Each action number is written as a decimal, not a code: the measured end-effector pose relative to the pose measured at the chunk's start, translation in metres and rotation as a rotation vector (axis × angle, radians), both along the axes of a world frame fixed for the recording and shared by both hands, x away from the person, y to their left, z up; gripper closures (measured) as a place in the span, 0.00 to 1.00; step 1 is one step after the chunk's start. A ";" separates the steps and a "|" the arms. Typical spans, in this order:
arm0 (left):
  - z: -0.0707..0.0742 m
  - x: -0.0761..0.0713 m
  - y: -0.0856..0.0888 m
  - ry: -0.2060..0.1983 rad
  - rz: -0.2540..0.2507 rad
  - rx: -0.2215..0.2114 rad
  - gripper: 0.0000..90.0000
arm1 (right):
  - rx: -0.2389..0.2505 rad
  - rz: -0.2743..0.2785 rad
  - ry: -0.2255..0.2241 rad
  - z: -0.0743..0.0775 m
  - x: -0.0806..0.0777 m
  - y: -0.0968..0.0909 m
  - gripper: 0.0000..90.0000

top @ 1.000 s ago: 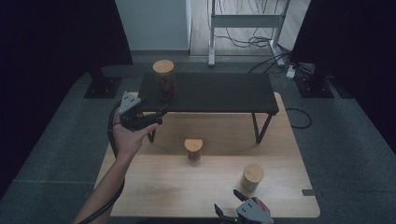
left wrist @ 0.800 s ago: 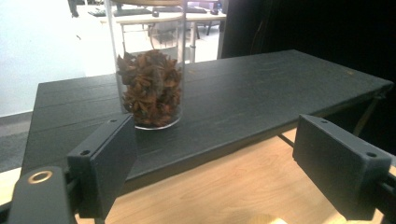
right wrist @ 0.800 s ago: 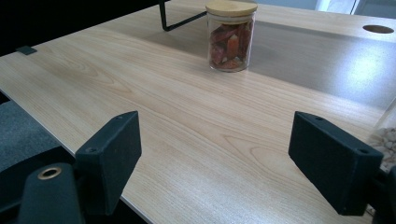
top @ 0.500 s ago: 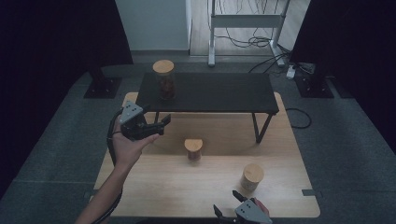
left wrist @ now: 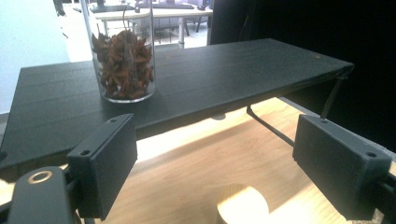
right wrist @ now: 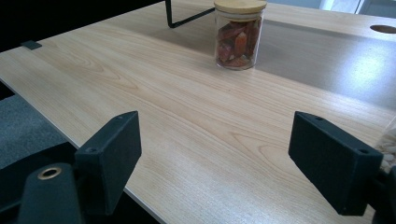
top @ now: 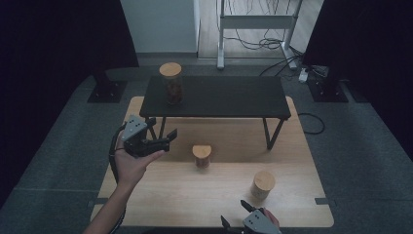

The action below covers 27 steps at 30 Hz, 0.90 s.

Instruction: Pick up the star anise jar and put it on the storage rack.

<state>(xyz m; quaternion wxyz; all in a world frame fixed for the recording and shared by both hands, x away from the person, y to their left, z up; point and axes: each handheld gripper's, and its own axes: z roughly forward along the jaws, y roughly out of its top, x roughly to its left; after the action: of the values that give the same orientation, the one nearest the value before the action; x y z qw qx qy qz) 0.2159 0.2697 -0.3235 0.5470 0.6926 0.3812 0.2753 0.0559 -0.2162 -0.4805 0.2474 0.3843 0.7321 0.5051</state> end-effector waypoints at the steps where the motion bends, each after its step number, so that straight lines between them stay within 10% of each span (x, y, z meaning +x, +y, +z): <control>1: -0.001 -0.001 0.001 0.002 0.000 -0.001 0.15 | -0.001 0.001 0.000 0.000 0.000 0.000 0.19; 27: -0.045 -0.007 0.016 0.106 0.007 -0.031 0.15 | -0.007 -0.006 0.009 -0.001 0.001 0.001 0.19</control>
<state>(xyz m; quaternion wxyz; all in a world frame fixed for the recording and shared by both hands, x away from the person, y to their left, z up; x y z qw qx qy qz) 0.2088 0.2856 -0.3681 0.5357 0.6963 0.4163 0.2342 0.0572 -0.2152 -0.4815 0.2471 0.3879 0.7338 0.4999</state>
